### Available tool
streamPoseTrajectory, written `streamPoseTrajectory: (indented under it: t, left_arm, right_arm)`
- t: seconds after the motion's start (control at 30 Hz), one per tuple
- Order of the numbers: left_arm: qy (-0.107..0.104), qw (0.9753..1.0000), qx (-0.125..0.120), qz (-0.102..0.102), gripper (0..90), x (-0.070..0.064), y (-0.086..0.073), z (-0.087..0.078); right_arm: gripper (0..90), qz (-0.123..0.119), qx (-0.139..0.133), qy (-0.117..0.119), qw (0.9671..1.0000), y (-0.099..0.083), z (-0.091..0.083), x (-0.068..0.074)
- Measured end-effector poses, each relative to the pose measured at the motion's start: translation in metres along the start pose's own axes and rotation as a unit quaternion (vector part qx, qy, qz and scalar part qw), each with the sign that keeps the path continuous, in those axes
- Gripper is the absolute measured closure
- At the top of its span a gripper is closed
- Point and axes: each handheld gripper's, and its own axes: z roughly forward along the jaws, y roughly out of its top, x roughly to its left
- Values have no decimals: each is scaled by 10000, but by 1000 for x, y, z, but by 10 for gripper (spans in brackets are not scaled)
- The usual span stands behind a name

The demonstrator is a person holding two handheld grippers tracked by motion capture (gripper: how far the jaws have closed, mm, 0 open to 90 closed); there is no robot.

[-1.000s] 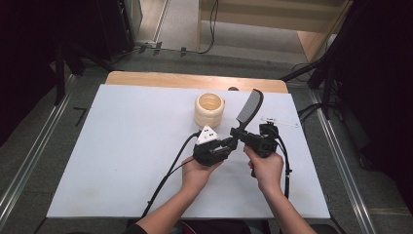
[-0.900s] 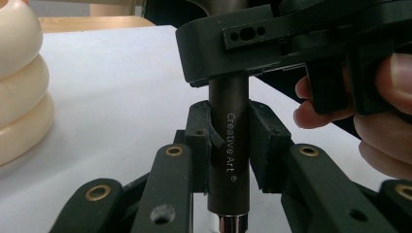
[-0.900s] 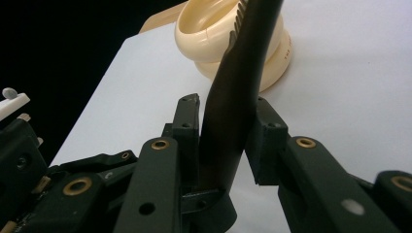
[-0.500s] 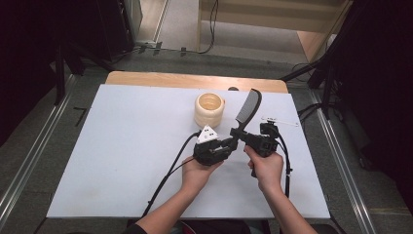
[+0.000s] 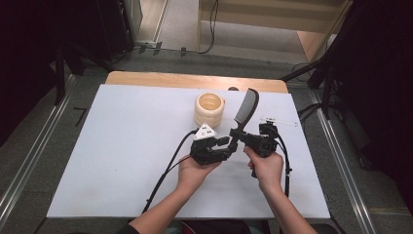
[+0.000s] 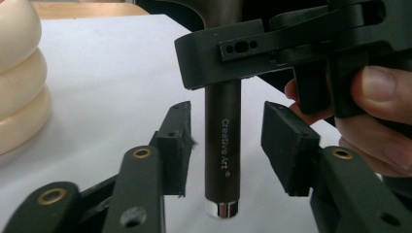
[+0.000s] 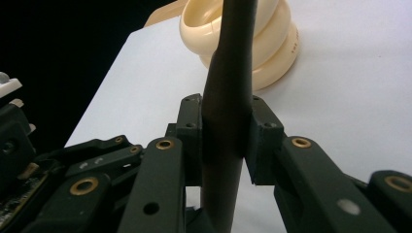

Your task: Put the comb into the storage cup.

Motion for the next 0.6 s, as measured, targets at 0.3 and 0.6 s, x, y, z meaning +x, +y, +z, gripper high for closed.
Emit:
streamPoseTrajectory:
  t: [0.3, 0.6]
  left_arm:
    - [-221, 9988, 427, 106, 430, 5, 0, -9]
    - [-528, 9946, 891, 17, 364, 12, 1, -23]
  right_arm:
    - [699, -92, -47, -72, 9999, 1, -1, -2]
    - [699, -207, -66, -138, 9997, 1, -1, -3]
